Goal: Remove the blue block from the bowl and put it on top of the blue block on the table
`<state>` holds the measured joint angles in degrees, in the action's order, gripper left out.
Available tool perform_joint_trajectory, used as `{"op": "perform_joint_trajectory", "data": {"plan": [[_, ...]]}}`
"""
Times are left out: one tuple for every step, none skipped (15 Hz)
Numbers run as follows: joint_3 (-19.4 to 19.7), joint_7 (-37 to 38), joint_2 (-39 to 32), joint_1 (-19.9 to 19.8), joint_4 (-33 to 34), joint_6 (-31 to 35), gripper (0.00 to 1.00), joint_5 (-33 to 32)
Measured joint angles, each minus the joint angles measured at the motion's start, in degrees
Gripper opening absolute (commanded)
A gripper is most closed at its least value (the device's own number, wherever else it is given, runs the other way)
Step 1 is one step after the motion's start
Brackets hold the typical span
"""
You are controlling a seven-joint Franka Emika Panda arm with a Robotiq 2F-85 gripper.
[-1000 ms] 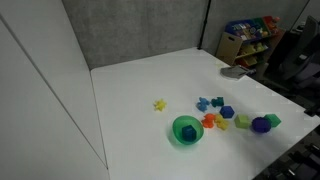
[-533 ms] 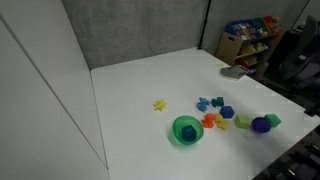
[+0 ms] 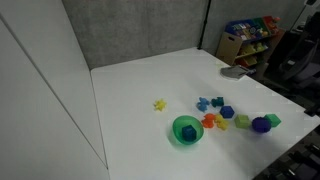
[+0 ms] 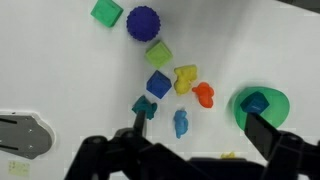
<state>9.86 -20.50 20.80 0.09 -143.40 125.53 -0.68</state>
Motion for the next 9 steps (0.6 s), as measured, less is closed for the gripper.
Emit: {"op": "perform_joint_trajectory", "data": {"plan": [[-0.4, 0.0, -1.05, 0.35, 0.38, 0.6, 1.0, 0.4], [-0.77, 0.0, -2.32, 0.71, 0.9, 1.18, 1.0, 0.92], [-1.11, -0.01, -3.79, 1.12, 1.46, 1.77, 1.0, 1.6], [-1.44, -0.03, -5.48, 1.65, 2.12, 2.45, 1.0, 2.42], [-1.91, -0.13, -7.54, 2.23, 2.85, 3.25, 1.0, 3.57], [-2.45, -0.28, -9.61, 2.77, 3.6, 3.95, 1.0, 4.62], [-3.1, -0.53, -11.75, 3.28, 4.43, 4.56, 1.0, 5.65], [-3.94, -0.96, -14.12, 3.75, 5.37, 5.23, 1.0, 6.72], [-4.89, -1.39, -16.58, 4.13, 6.4, 5.8, 1.0, 7.7]]}}
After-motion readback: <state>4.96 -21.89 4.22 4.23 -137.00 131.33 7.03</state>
